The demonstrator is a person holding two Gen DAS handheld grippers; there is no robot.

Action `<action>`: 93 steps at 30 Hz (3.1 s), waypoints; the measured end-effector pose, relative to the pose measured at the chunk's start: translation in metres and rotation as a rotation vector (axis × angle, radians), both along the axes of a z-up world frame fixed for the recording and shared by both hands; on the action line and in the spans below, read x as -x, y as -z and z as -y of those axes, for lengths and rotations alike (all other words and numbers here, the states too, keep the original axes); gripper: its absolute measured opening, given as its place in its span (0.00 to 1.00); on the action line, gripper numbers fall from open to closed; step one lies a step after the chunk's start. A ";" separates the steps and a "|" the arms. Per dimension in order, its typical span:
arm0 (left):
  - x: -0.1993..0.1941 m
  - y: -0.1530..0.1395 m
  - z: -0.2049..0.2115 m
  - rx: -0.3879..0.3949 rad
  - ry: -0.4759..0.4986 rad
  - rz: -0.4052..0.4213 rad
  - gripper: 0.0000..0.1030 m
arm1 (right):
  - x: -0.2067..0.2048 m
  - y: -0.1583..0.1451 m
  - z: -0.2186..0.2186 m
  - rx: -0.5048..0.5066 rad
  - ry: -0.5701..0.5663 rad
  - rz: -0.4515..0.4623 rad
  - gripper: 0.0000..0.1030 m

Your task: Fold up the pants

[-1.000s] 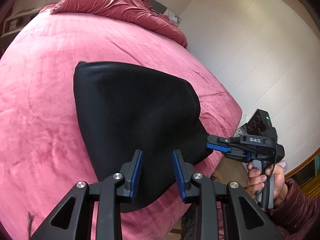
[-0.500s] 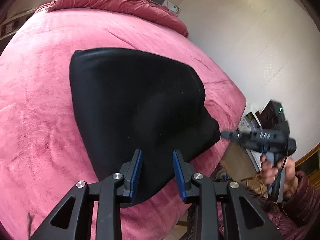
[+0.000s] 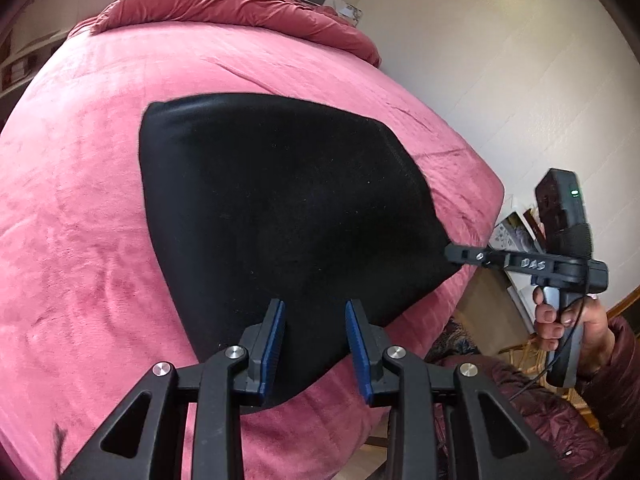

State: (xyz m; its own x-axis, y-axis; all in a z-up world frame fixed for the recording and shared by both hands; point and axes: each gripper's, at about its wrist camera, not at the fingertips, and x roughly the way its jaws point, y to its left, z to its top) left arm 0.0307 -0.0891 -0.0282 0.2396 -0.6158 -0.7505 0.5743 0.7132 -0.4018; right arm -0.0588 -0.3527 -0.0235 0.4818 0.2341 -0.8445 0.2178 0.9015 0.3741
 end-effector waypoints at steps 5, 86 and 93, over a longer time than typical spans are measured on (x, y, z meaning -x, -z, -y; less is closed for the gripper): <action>0.008 0.000 0.018 -0.080 0.022 0.060 0.32 | -0.005 0.021 -0.002 0.029 0.001 -0.050 0.05; -0.233 0.024 -0.105 0.023 -0.378 -0.061 0.52 | -0.302 0.023 -0.060 -0.114 -0.309 0.054 0.50; -0.223 0.030 -0.117 -0.043 -0.471 -0.023 0.73 | -0.304 0.040 -0.051 -0.113 -0.246 0.034 0.71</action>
State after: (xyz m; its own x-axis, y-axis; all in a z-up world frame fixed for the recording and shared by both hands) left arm 0.2534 0.0283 -0.0581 0.4687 -0.4121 -0.7813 0.1754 0.9103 -0.3749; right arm 0.2457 -0.3013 -0.0635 0.4265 0.4392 -0.7907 -0.0171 0.8779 0.4785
